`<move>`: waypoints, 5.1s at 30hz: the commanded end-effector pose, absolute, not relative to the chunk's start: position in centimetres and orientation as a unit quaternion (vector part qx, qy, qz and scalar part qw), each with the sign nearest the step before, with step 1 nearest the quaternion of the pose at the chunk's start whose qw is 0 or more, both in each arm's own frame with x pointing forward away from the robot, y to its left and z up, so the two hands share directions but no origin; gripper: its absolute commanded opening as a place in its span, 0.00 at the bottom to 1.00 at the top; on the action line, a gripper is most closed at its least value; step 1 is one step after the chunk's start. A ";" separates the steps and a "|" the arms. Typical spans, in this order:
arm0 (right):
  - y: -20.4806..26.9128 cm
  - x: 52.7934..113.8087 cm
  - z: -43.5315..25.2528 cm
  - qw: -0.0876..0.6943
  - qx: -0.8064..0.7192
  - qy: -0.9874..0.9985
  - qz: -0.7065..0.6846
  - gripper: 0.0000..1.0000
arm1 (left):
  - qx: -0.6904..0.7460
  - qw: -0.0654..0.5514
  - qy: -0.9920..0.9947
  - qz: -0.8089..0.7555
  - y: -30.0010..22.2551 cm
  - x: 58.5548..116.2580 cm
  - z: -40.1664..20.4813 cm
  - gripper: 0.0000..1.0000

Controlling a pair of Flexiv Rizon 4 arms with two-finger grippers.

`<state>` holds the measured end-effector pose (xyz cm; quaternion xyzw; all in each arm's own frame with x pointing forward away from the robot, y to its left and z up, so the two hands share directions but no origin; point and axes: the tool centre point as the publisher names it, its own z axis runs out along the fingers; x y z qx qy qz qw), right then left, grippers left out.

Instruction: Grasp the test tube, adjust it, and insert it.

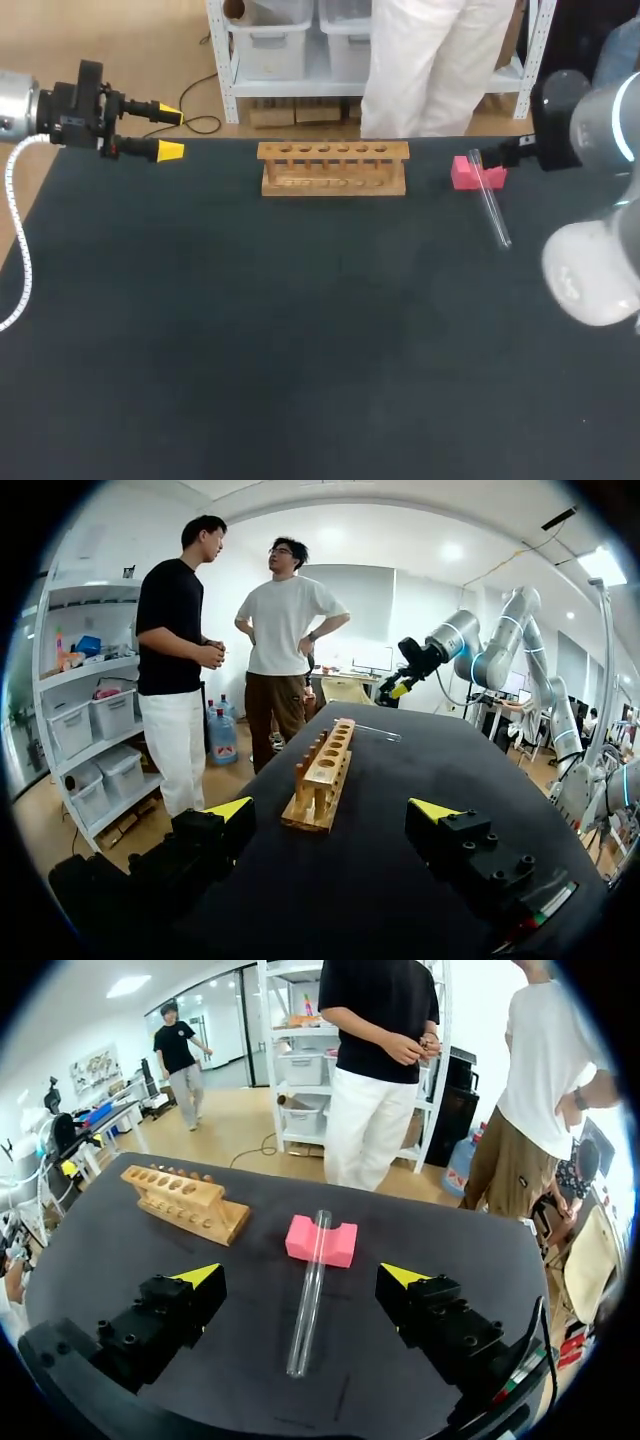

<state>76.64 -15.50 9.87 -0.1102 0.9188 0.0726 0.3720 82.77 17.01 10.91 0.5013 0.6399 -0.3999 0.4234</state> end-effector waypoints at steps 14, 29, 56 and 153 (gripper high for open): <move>-15.6 77.7 8.1 0.383 -0.032 0.919 -0.081 1.00 | 0.501 0.425 0.640 -0.399 17.0 82.6 10.9 1.00; -15.4 78.0 7.5 0.395 -0.040 0.915 -0.073 1.00 | 0.501 0.425 0.640 -0.399 17.0 82.6 10.9 1.00; -14.6 78.1 2.9 0.426 -0.114 0.897 0.038 1.00 | 0.501 0.425 0.640 -0.399 17.0 82.6 10.9 1.00; -13.5 77.8 1.9 0.335 -0.012 0.942 0.011 0.00 | 0.501 0.425 0.640 -0.399 17.0 82.6 10.9 1.00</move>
